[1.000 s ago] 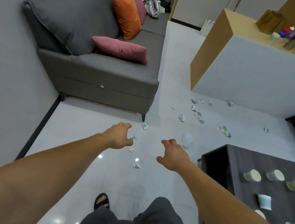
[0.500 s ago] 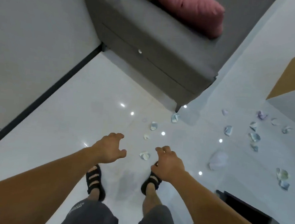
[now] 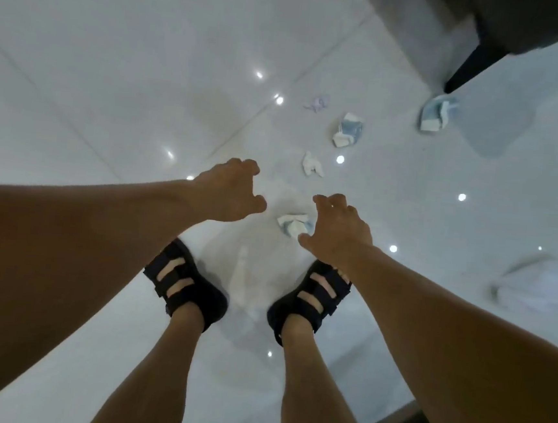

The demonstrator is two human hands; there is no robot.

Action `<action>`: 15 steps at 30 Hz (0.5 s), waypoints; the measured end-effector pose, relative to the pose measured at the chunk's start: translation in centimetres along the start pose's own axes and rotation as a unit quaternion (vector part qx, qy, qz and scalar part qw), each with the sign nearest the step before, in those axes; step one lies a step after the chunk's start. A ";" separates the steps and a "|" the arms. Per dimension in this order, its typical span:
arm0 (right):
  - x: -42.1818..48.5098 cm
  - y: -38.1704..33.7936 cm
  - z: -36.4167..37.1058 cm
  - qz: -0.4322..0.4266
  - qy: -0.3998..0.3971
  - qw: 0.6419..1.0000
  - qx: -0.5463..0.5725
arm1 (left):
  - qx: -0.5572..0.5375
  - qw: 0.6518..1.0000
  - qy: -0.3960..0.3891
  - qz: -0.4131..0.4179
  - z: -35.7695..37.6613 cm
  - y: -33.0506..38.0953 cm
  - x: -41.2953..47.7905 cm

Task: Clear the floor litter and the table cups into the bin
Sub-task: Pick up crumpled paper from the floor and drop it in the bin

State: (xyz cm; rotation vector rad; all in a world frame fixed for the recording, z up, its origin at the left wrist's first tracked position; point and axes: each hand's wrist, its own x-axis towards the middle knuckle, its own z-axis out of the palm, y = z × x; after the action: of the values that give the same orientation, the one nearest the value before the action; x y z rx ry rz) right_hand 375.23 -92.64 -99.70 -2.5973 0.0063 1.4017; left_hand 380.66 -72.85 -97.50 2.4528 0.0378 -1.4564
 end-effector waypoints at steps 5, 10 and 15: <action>6.6 1.7 8.5 -0.008 0.003 1.000 -0.019 | -0.023 1.000 -0.001 0.013 7.4 -2.3 6.2; 9.5 2.0 13.3 -0.038 0.078 0.995 -0.050 | -0.050 0.998 0.003 0.027 11.4 -3.0 8.6; 10.5 2.0 14.1 -0.029 0.109 0.993 -0.040 | -0.052 0.998 -0.010 0.032 12.1 -2.7 10.0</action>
State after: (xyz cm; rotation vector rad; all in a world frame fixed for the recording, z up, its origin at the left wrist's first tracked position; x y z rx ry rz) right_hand 369.15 -91.37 -116.30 -2.7800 -0.0968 1.1147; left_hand 374.75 -74.59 -112.15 2.3342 0.0295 -1.4154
